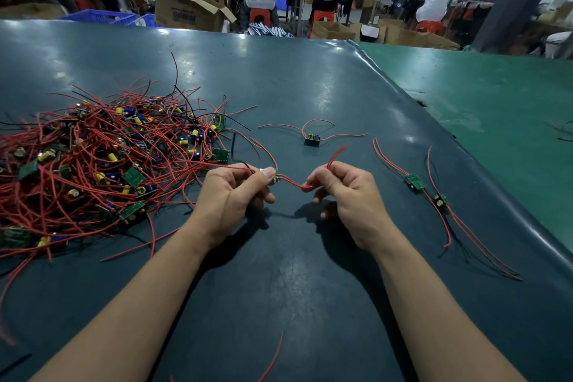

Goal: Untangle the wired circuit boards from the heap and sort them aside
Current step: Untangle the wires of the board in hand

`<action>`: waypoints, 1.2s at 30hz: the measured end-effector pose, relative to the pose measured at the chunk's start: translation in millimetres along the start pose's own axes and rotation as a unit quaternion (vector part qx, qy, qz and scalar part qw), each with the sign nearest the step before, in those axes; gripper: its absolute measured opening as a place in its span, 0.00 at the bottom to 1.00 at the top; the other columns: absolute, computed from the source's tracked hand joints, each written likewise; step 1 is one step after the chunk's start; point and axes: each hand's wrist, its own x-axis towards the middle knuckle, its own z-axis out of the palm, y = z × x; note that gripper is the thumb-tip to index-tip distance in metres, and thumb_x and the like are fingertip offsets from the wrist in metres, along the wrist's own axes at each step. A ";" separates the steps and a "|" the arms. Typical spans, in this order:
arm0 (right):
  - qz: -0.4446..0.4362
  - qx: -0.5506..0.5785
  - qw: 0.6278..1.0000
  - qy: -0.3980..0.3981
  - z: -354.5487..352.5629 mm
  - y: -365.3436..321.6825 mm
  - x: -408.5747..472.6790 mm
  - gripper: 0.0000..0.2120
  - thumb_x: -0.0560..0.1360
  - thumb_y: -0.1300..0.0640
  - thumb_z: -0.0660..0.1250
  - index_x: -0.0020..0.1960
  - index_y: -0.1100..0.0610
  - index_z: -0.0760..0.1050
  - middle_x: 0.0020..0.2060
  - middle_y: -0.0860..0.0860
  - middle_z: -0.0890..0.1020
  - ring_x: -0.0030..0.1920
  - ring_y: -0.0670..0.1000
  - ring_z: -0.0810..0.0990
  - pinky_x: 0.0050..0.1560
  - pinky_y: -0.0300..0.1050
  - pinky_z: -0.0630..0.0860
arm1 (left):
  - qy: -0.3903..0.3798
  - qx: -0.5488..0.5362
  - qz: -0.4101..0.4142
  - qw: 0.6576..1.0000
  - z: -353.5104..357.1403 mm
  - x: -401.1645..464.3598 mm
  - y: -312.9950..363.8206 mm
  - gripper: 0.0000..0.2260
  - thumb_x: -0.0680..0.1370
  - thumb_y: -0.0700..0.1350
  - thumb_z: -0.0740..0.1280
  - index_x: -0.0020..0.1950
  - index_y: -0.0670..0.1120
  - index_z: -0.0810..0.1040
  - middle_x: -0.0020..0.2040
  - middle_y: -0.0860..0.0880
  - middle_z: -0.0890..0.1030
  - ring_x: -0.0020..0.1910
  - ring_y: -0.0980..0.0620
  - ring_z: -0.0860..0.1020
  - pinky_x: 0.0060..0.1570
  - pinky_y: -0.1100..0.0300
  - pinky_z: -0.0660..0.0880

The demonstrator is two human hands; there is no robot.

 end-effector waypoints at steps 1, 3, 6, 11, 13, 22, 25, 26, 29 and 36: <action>0.006 0.021 1.000 0.000 -1.9 -2.2 -0.4 0.13 0.81 0.59 0.61 0.39 0.57 0.78 0.34 0.50 0.84 0.30 0.45 0.76 0.23 0.38 0.71 | -0.005 0.000 -0.002 1.000 0.3 -0.2 -0.3 0.10 0.78 0.42 0.69 0.37 0.40 0.79 0.30 0.43 0.81 0.28 0.50 0.72 0.30 0.62 0.69; 0.029 0.068 0.997 0.002 -3.9 -5.5 -0.4 0.16 0.82 0.55 0.60 0.37 0.56 0.77 0.32 0.51 0.83 0.30 0.46 0.76 0.23 0.38 0.70 | -0.020 0.002 -0.002 1.000 1.7 -0.8 -0.9 0.09 0.77 0.42 0.69 0.38 0.40 0.79 0.30 0.43 0.81 0.29 0.48 0.72 0.30 0.61 0.69; 0.068 0.142 0.988 0.006 -2.1 -7.2 0.6 0.22 0.82 0.53 0.60 0.30 0.54 0.75 0.30 0.51 0.78 0.28 0.49 0.72 0.23 0.37 0.67 | -0.063 0.027 0.006 0.998 2.0 -2.4 -1.7 0.08 0.77 0.43 0.70 0.39 0.41 0.81 0.32 0.42 0.82 0.29 0.49 0.73 0.31 0.61 0.70; 0.073 0.192 0.976 0.064 -2.4 -8.1 3.7 0.16 0.81 0.54 0.62 0.36 0.55 0.79 0.34 0.51 0.82 0.27 0.47 0.70 0.23 0.37 0.65 | -0.078 0.014 0.007 0.997 1.7 -3.3 0.3 0.13 0.72 0.49 0.70 0.43 0.39 0.82 0.34 0.40 0.83 0.33 0.45 0.74 0.35 0.56 0.70; 0.053 0.201 0.975 0.077 -4.4 -7.5 3.4 0.11 0.80 0.56 0.64 0.43 0.54 0.82 0.40 0.50 0.84 0.29 0.46 0.72 0.24 0.36 0.67 | -0.061 0.001 0.004 0.998 0.9 -2.0 -0.1 0.13 0.72 0.49 0.70 0.42 0.38 0.81 0.34 0.39 0.82 0.33 0.44 0.74 0.36 0.55 0.69; 0.060 0.255 0.956 0.135 -8.9 -6.9 5.5 0.08 0.80 0.55 0.64 0.45 0.55 0.78 0.34 0.53 0.85 0.25 0.44 0.73 0.22 0.34 0.67 | -0.066 0.002 0.001 0.998 1.6 -2.4 -0.4 0.11 0.72 0.49 0.71 0.40 0.41 0.82 0.33 0.41 0.82 0.32 0.46 0.73 0.35 0.57 0.69; 0.075 0.305 0.940 0.131 -11.7 -7.3 7.2 0.11 0.81 0.54 0.62 0.43 0.56 0.76 0.34 0.50 0.84 0.24 0.44 0.72 0.22 0.34 0.66 | -0.066 -0.001 0.000 0.998 0.6 -1.6 -1.4 0.10 0.73 0.48 0.71 0.41 0.42 0.82 0.33 0.41 0.82 0.32 0.46 0.74 0.35 0.57 0.70; 0.079 0.326 0.934 0.125 -12.2 -7.2 7.7 0.11 0.81 0.54 0.62 0.43 0.56 0.76 0.32 0.49 0.83 0.23 0.43 0.71 0.22 0.34 0.66 | -0.071 0.002 0.000 0.997 0.5 -1.3 -1.5 0.09 0.74 0.48 0.72 0.40 0.43 0.83 0.33 0.42 0.83 0.32 0.47 0.74 0.34 0.58 0.70; 0.089 0.345 0.929 0.099 -12.4 -5.5 8.0 0.10 0.81 0.55 0.61 0.44 0.58 0.76 0.25 0.47 0.75 0.20 0.43 0.66 0.19 0.34 0.61 | -0.088 0.012 0.000 0.996 0.8 -1.3 -2.2 0.09 0.73 0.49 0.72 0.40 0.44 0.83 0.33 0.44 0.83 0.33 0.46 0.75 0.34 0.60 0.71; 0.101 0.346 0.926 0.110 -15.6 -6.7 9.4 0.10 0.81 0.55 0.61 0.45 0.56 0.77 0.30 0.48 0.80 0.22 0.42 0.69 0.21 0.33 0.63 | -0.074 -0.004 -0.002 0.997 -0.2 -1.1 -1.9 0.08 0.72 0.49 0.71 0.40 0.44 0.84 0.33 0.43 0.82 0.34 0.45 0.75 0.36 0.58 0.70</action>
